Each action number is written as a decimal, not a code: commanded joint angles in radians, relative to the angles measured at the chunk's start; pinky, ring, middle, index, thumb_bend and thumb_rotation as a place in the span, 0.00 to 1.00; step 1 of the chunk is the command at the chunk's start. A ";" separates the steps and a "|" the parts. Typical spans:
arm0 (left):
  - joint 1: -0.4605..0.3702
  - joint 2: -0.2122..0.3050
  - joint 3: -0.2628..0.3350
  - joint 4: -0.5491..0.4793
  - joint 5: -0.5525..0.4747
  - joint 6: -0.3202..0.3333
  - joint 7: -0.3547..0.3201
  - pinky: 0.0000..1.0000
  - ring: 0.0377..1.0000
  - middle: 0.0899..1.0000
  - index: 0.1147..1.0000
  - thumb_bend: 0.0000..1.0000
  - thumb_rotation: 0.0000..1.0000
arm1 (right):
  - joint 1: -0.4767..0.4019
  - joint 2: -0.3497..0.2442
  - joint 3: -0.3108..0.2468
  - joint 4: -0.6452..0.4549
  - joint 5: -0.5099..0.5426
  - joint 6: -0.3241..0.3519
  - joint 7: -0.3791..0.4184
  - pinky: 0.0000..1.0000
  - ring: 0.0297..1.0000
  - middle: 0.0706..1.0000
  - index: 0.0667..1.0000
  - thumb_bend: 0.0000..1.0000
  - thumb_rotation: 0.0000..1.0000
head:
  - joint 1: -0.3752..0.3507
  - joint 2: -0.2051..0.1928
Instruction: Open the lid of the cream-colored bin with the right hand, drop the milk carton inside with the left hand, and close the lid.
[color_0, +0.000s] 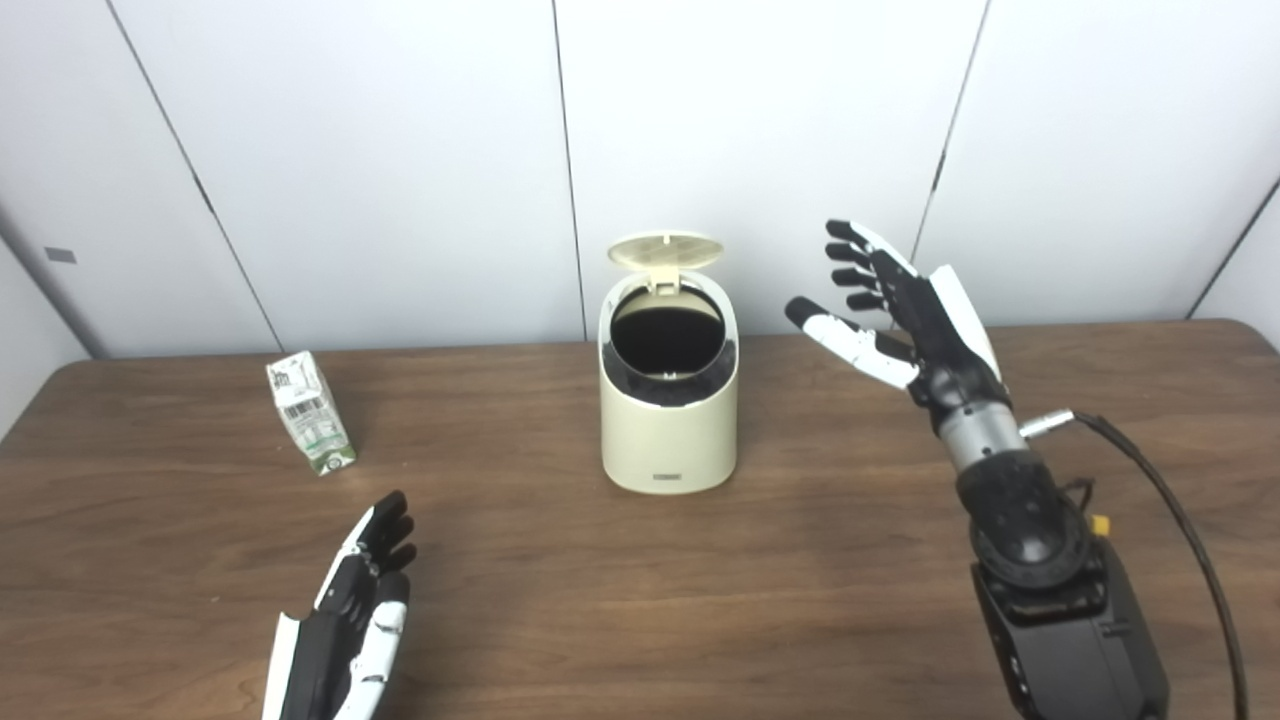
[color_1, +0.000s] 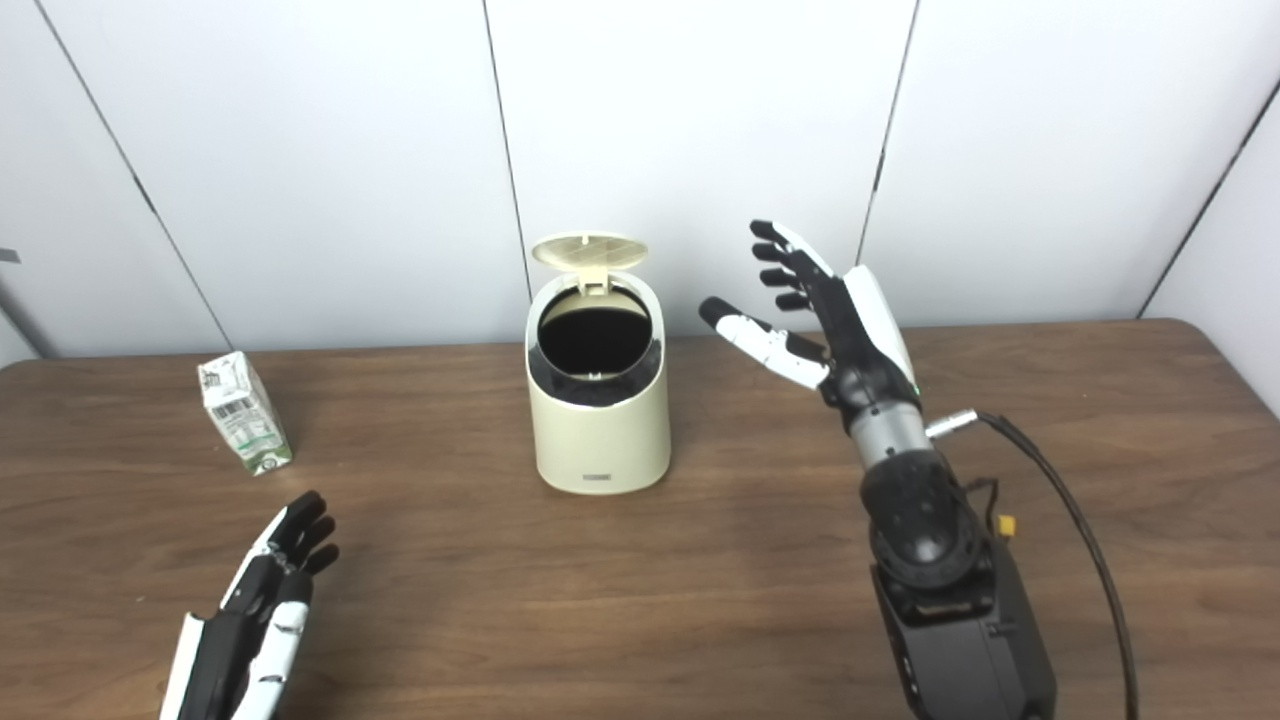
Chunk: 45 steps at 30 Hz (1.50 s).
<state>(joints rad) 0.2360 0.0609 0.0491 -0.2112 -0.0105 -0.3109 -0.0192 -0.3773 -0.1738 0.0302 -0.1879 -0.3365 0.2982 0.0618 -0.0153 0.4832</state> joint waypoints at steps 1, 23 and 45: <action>0.069 -0.008 -0.008 0.004 -0.003 -0.018 -0.002 0.90 0.92 0.93 0.93 0.37 0.72 | 0.021 0.003 -0.018 -0.056 0.042 -0.041 -0.003 0.78 0.87 0.91 0.87 0.54 0.64 | -0.004 0.002; 0.071 -0.003 -0.006 -0.007 -0.014 -0.005 -0.010 0.90 0.91 0.93 0.94 0.38 0.72 | 0.392 0.101 -0.052 -0.152 0.279 -0.158 0.005 0.98 0.98 0.98 0.97 0.63 0.97 | 0.044 0.004; 0.084 -0.041 -0.018 -0.063 0.068 0.047 0.033 0.72 0.82 0.85 0.86 0.45 0.41 | 0.411 0.044 -0.095 -0.062 0.338 -0.267 0.011 0.99 0.97 0.98 0.97 0.64 0.98 | 0.281 -0.058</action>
<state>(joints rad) 0.2405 0.0530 0.0325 -0.2281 0.0397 -0.2547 -0.0046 0.0472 -0.1234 -0.0649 -0.2196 -0.0060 0.0803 0.0731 0.2654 0.4249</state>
